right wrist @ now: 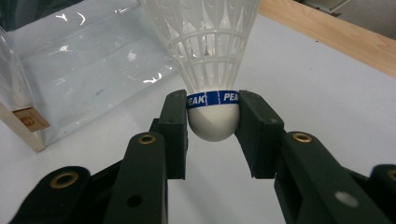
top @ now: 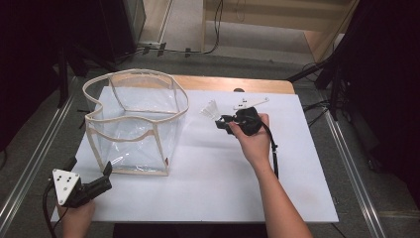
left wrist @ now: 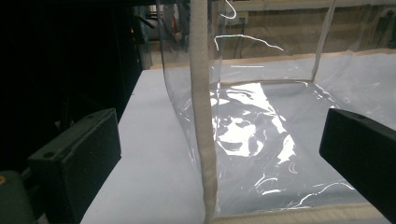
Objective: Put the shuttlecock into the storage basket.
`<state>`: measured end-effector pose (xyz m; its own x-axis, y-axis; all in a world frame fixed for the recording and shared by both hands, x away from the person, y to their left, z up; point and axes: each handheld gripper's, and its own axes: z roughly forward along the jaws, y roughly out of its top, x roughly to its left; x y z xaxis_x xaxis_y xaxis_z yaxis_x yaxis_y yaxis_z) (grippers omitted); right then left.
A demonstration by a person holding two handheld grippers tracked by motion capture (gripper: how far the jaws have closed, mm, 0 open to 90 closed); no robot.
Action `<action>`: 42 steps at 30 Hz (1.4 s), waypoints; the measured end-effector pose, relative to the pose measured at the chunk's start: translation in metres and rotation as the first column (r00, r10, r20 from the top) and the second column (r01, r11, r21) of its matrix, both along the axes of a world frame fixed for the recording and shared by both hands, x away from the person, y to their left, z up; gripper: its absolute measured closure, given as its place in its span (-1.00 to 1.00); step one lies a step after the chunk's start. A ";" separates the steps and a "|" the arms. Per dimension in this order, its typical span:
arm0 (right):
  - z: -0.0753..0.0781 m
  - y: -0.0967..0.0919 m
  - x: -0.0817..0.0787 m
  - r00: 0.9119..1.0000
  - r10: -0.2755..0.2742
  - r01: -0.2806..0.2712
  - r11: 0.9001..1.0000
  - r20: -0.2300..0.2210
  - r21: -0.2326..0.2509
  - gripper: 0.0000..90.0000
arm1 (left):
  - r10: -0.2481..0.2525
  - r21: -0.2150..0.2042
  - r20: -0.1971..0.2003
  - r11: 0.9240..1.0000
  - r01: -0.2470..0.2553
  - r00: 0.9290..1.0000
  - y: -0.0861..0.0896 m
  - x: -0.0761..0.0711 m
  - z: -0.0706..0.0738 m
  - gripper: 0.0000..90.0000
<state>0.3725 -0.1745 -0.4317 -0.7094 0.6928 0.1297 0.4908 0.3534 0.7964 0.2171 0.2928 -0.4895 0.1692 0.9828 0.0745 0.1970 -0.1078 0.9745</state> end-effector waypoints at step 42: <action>0.043 0.006 -0.003 0.998 0.008 -0.009 1.000 0.056 0.020 0.40 | 0.000 -0.005 -0.013 1.000 0.000 1.000 0.001 0.001 0.000 -1.00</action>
